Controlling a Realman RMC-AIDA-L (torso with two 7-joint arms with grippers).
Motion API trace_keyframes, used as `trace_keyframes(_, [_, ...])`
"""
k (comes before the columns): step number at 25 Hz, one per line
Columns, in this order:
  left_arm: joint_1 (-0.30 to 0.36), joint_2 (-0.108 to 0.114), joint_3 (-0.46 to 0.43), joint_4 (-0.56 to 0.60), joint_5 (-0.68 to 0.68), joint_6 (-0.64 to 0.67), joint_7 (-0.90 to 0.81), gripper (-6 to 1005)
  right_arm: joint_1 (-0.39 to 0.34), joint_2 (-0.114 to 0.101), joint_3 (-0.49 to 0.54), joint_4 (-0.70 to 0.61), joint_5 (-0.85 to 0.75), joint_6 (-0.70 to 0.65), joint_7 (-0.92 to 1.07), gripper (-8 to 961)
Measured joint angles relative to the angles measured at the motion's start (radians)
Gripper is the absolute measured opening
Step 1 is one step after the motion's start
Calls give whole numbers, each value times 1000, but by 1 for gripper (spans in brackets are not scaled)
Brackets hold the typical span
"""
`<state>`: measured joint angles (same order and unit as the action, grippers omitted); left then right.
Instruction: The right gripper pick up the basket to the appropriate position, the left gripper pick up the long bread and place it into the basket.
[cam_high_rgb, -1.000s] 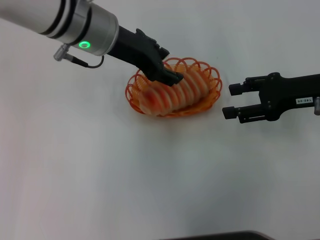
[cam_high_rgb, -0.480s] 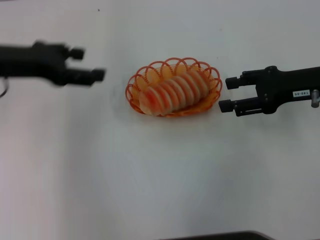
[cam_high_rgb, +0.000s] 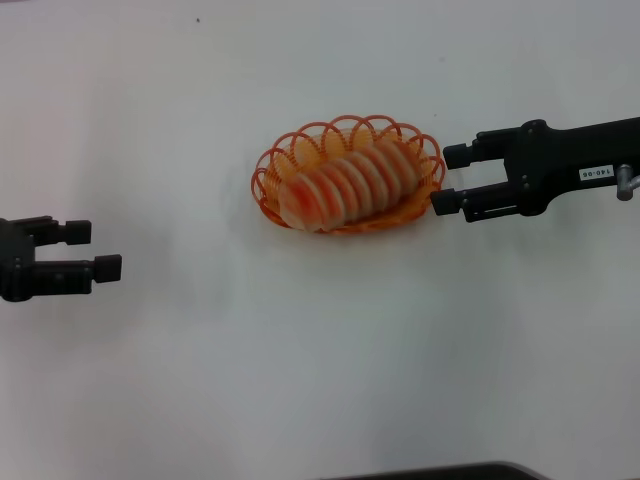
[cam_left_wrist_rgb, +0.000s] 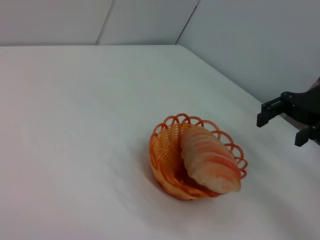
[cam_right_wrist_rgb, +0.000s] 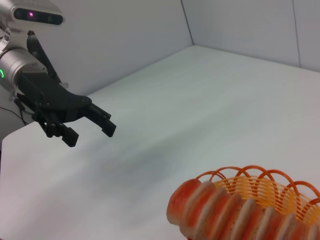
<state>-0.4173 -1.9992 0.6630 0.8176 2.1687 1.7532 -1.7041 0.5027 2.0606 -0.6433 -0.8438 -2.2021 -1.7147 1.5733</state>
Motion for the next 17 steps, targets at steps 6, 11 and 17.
trace_keyframes(6, [2,-9,-4,-2,5,1,1,875,0,-1,-2,0,-3,-6,1,779])
trace_keyframes(11, [-2,-9,-5,-3,0,2,-1,874,-7,-2,-2,0,-4,-6,1,779])
trace_keyframes(17, [-5,-15,-6,2,0,3,-3,874,-9,-2,-2,0,-4,-2,1,779])
